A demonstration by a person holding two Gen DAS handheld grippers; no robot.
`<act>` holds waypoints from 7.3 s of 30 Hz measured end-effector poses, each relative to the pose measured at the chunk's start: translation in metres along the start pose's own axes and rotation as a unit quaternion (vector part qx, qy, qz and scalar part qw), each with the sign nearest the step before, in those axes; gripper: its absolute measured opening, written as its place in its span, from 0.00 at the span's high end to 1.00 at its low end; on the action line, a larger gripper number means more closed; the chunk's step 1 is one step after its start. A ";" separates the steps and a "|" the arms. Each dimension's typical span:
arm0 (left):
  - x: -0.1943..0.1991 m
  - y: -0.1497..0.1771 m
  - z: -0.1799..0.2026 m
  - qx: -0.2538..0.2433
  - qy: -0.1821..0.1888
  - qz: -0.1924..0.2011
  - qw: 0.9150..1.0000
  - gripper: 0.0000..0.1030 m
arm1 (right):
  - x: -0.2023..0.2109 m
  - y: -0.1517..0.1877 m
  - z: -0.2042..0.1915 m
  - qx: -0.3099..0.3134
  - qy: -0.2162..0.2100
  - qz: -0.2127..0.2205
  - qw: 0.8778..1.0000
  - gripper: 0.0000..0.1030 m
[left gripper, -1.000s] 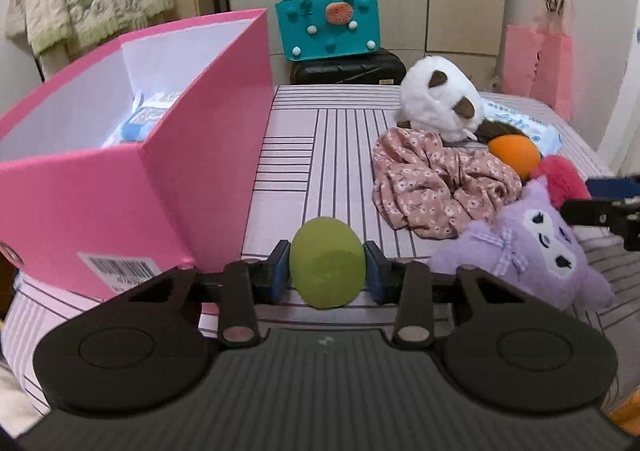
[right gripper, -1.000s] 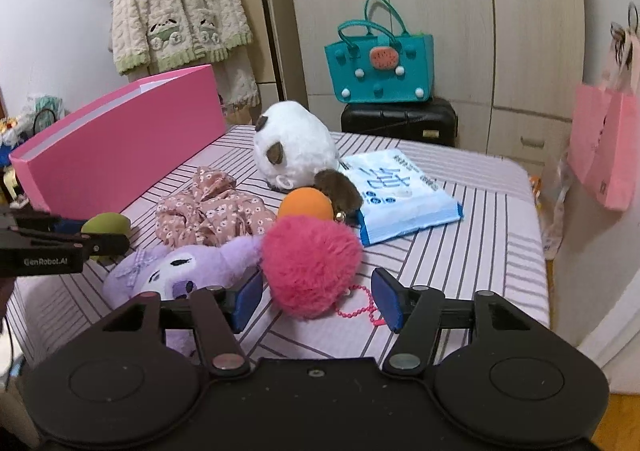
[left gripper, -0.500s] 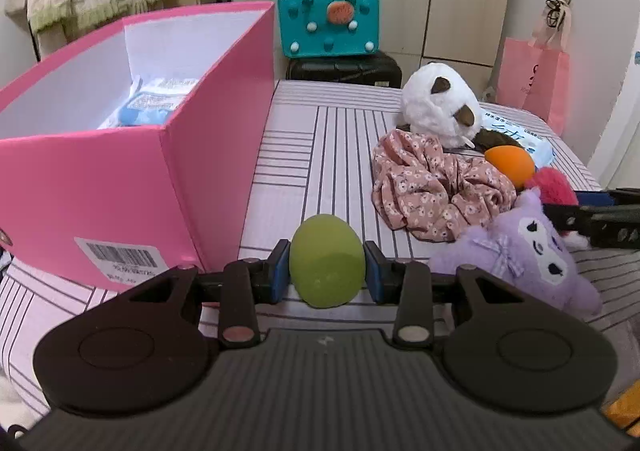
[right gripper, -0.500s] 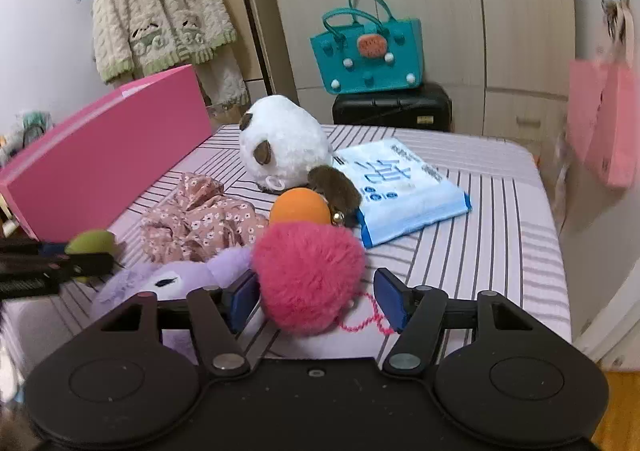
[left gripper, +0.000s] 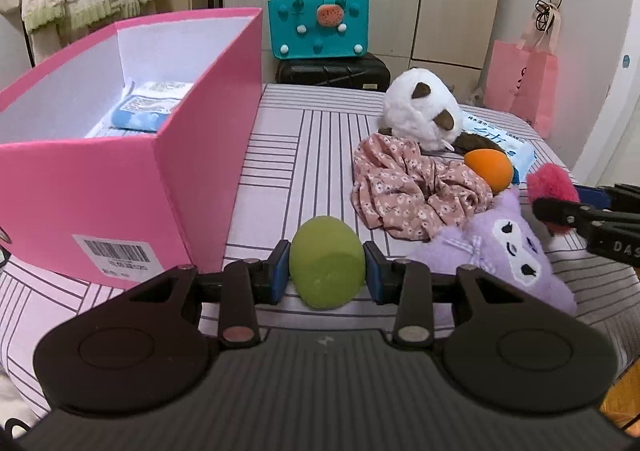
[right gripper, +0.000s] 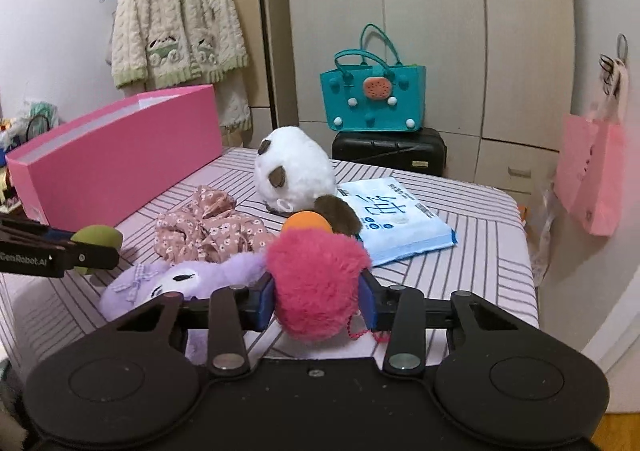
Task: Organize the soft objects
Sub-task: 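Lift the green ball with the left gripper while the right gripper grasps the pink pompom, then carry the green ball and pink pompom over the pink box with both grippers, then drop the green ball and pink pompom into the box, opening both grippers, then withdraw both grippers from the box toward the remaining plush toys, then reach both grippers to the purple plush toy and close on it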
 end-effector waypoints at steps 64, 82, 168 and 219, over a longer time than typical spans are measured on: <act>0.053 -0.119 -0.170 -0.043 0.065 0.008 0.997 0.63 | -0.057 -0.153 -0.170 0.138 -0.208 -0.012 0.968 0.53; -0.081 -0.150 -0.188 -0.099 0.036 -0.113 0.988 0.63 | -0.204 -0.168 -0.219 0.316 -0.202 -0.203 0.905 0.54; 0.116 -0.060 -0.045 -0.188 0.196 -0.048 0.961 0.33 | 0.077 -0.054 -0.126 0.047 -0.140 -0.136 0.980 0.36; -0.006 0.017 0.003 0.083 0.244 -0.070 0.964 0.68 | -0.003 0.018 -0.072 0.009 -0.081 -0.073 0.994 0.47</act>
Point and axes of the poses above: each gripper's, at about its wrist camera, not at the fingertips, and x roughly against the way its jaws point, z to its right, y to its underside, the point moved 4 cm from there along -x, roughly the way its jaws point, and after that the axes turned 12 degrees about -y, right-handed, at the moved point
